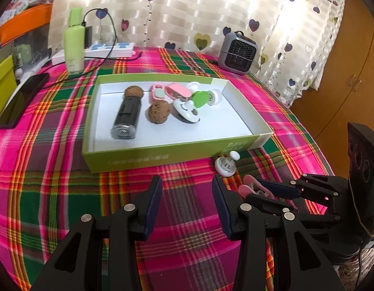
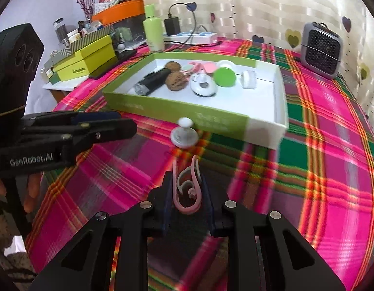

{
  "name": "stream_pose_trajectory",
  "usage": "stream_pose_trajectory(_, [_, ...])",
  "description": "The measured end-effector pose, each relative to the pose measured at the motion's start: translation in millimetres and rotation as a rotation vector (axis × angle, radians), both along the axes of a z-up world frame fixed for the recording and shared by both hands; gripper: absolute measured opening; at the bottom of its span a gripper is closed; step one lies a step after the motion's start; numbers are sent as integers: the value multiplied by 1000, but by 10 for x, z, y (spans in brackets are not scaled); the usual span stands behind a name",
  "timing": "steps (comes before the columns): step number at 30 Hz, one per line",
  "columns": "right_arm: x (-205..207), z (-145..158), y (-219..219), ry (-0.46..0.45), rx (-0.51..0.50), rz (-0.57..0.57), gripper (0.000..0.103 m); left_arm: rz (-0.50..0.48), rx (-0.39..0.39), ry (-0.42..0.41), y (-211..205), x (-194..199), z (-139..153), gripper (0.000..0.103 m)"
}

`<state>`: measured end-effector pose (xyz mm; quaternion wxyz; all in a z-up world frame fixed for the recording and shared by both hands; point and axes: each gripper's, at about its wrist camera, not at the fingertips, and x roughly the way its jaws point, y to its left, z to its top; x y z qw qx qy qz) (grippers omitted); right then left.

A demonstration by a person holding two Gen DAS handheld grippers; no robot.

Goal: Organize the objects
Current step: 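Grasp the pink curved hook with the right tool while the left tool approaches the white knob stand, then close the left tool on the white knob stand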

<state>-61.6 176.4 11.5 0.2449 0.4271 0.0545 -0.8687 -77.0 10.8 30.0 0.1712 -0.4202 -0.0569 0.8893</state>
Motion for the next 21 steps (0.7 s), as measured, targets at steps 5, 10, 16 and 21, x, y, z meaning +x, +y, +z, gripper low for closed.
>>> stream_pose_trajectory(5, [18, 6, 135, -3, -2, -43, 24, -41, -13, -7, 166, -57, -31, 42])
stream_pose_trajectory(10, [15, 14, 188, -1, -1, -60, 24, -60, -27, -15, 322, -104, -64, 42])
stream_pose_trajectory(16, [-4, 22, 288, -4, -20, -97, 24, -67, -51, -10, 453, -174, -78, 42])
stream_pose_trajectory(21, [-12, 15, 297, -10, -22, -96, 24, -73, -58, -13, 532, -218, -94, 42])
